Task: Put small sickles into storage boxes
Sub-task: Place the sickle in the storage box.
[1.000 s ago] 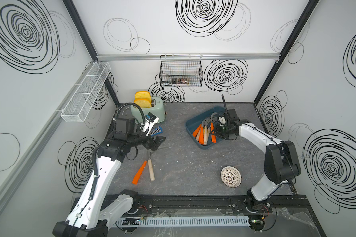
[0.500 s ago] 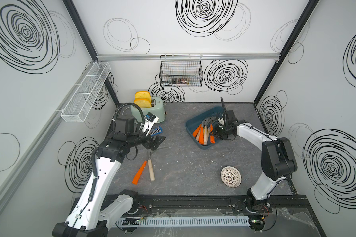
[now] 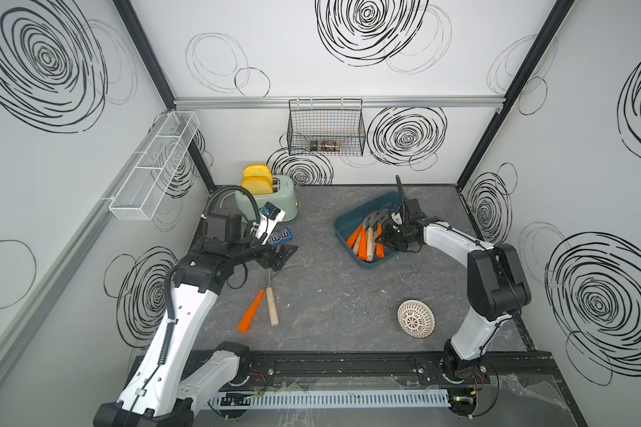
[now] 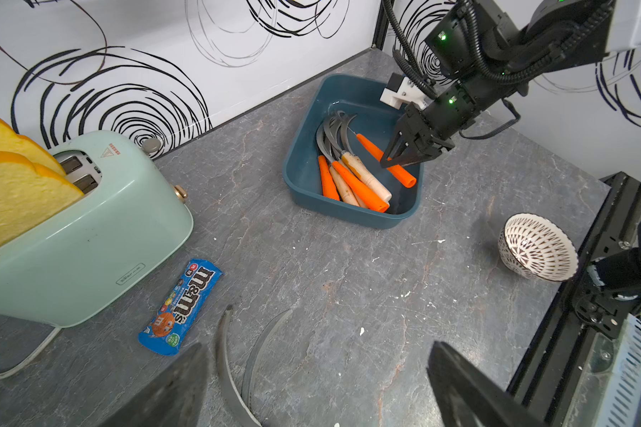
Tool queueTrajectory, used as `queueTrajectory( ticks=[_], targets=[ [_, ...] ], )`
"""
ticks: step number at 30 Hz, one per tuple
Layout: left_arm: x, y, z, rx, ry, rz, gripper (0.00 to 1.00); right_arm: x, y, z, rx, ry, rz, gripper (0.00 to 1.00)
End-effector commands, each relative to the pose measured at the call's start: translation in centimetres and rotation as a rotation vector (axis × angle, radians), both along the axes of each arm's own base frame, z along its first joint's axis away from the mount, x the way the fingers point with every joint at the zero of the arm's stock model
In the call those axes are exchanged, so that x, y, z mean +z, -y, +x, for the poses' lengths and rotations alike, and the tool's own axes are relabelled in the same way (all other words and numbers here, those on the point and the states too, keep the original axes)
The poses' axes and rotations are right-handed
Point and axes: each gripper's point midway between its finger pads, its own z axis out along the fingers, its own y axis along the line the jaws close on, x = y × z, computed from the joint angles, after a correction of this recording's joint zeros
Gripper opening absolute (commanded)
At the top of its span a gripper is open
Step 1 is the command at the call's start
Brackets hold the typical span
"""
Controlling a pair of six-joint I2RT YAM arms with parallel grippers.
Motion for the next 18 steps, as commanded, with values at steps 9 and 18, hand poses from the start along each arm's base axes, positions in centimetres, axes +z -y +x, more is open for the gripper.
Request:
queueTrajectory(
  ticks=[9,18],
  targets=[
    [0.6,0.0,0.1,0.002,0.042,0.002,0.96,-0.9,-1.1,0.3,0.008,-0.008,-0.007,0.06],
    [0.6,-0.2,0.2,0.008,0.042,0.010,0.96,-1.2,-1.2,0.1,0.023,-0.007,-0.030,0.15]
  ],
)
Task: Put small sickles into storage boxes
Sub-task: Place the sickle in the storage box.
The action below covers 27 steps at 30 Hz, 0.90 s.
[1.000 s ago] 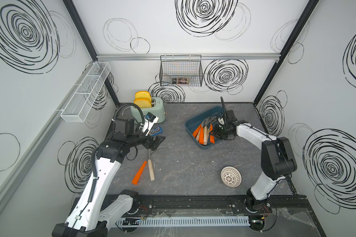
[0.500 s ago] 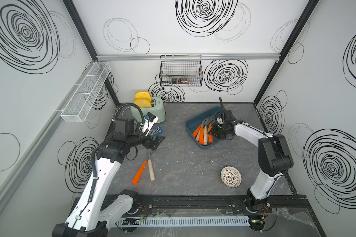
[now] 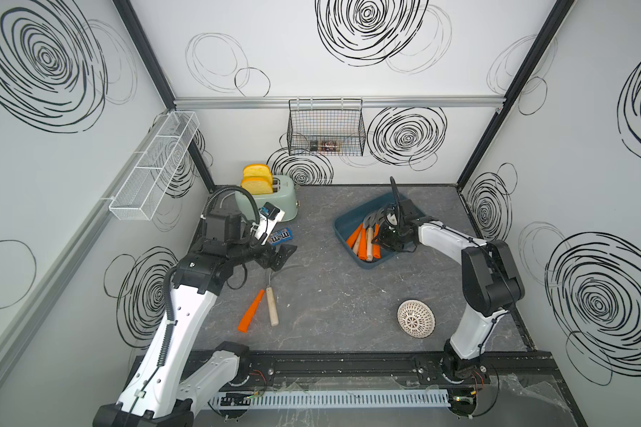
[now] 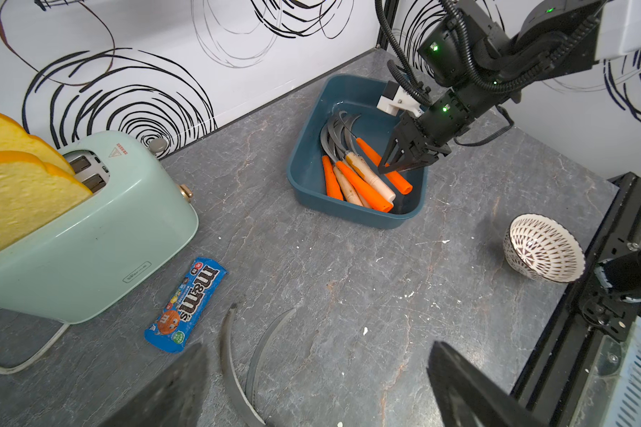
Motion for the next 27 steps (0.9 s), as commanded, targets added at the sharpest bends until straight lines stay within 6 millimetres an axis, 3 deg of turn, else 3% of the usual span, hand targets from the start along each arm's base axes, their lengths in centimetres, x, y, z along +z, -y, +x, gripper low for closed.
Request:
queueTrajectory(
  ticks=[1,15,27],
  targets=[
    [0.5,0.0,0.2,-0.003,0.037,0.004,0.96,-0.2,-0.2,0.1,0.008,0.000,-0.015,0.17],
    [-1.0,-0.3,0.0,0.000,0.009,0.040,0.96,-0.4,-0.1,-0.2,0.033,-0.001,-0.051,0.34],
    [-0.7,-0.7,0.0,0.018,0.021,0.052,0.96,0.4,-0.2,0.2,0.057,0.036,-0.058,0.38]
  ],
)
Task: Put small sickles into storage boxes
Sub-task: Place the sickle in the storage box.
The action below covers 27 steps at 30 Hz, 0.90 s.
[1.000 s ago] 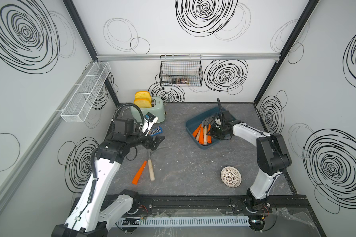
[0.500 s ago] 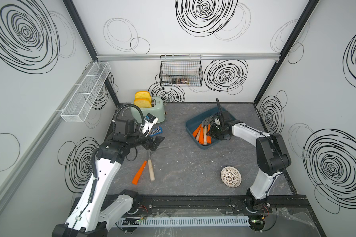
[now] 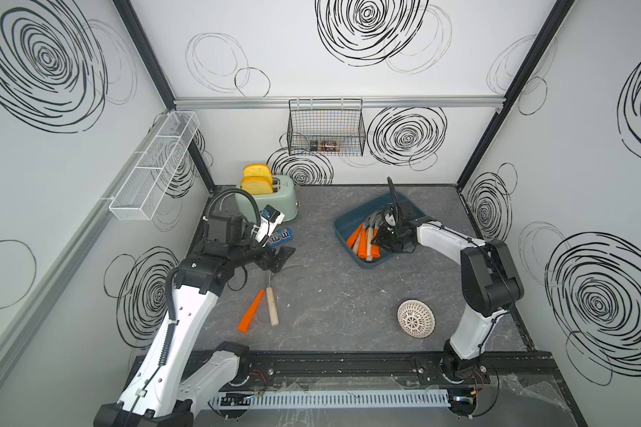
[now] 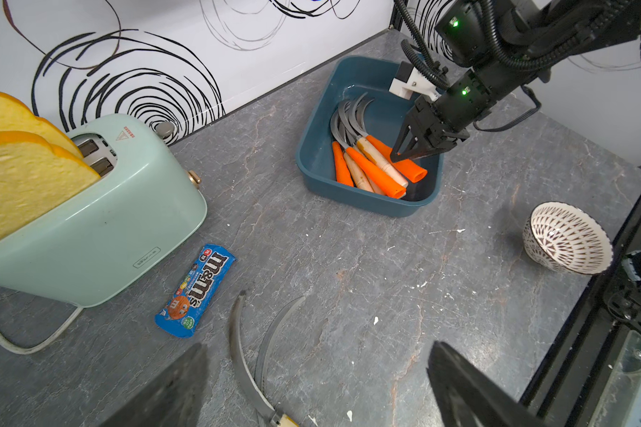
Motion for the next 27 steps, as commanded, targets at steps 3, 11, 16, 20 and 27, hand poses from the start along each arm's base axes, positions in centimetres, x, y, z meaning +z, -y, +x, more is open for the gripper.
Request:
queueTrajectory(
  ticks=[3,11,16,20,27],
  targets=[
    [0.8,-0.2,0.0,0.003,0.041,0.019,0.96,1.2,0.2,0.6,0.011,0.037,-0.032,0.38],
    [1.3,-1.1,0.7,0.051,0.063,0.040,0.96,4.0,2.0,1.5,0.005,0.130,-0.119,0.38],
    [-0.1,-2.7,1.4,0.128,0.037,0.055,0.96,7.7,2.8,1.5,0.047,0.247,-0.232,0.38],
    [-1.7,-4.4,1.6,0.188,-0.004,0.041,0.96,10.0,2.6,0.5,0.100,0.328,-0.347,0.37],
    [-2.5,-6.0,1.3,0.234,-0.039,0.005,0.96,11.8,-0.6,-2.3,0.209,0.449,-0.488,0.37]
  ],
)
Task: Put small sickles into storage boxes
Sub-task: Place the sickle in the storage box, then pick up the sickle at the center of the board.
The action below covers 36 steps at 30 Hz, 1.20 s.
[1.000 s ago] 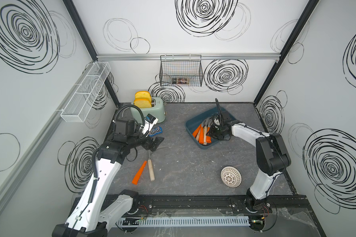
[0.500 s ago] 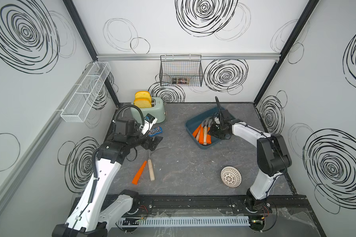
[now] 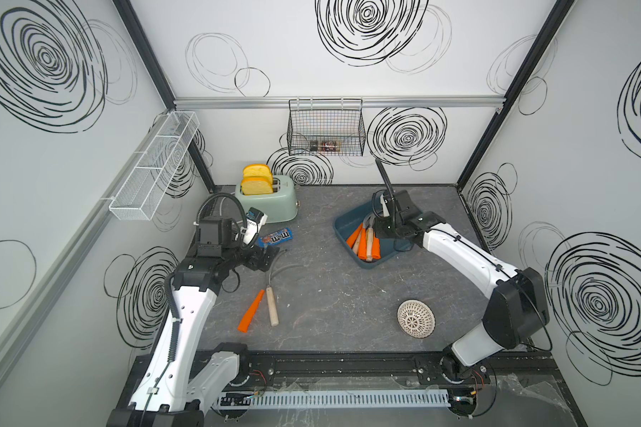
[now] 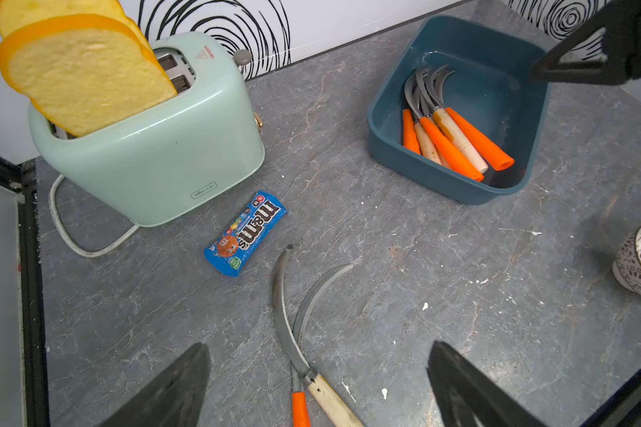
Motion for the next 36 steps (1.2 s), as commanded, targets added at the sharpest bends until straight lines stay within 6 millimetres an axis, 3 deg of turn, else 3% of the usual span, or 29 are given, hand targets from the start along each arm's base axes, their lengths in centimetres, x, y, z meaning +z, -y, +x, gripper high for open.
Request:
queueTrajectory(
  ticks=[1,5,11,16,25,36],
  targets=[
    [1.0,-0.2,-0.1,0.005,0.037,-0.029,0.96,0.5,0.2,-1.6,0.020,0.049,-0.129,0.37],
    [1.1,-1.0,-0.4,0.032,0.056,-0.025,0.96,1.1,-0.5,-3.1,0.043,0.121,-0.138,0.40],
    [0.8,-1.8,-1.2,0.068,0.065,-0.033,0.96,-0.1,-1.1,-4.7,0.116,0.146,-0.077,0.47],
    [0.1,-2.6,-1.7,0.107,0.067,-0.041,0.96,-1.2,-3.9,-6.6,0.217,0.081,0.021,0.52],
    [-1.0,-5.7,-1.6,0.270,0.067,-0.074,0.96,-3.3,-9.5,-11.3,0.365,0.004,0.093,0.53],
    [-1.0,-9.2,-1.5,0.385,0.070,-0.073,0.96,-4.9,-18.3,-17.0,0.559,-0.098,0.150,0.53]
  ],
)
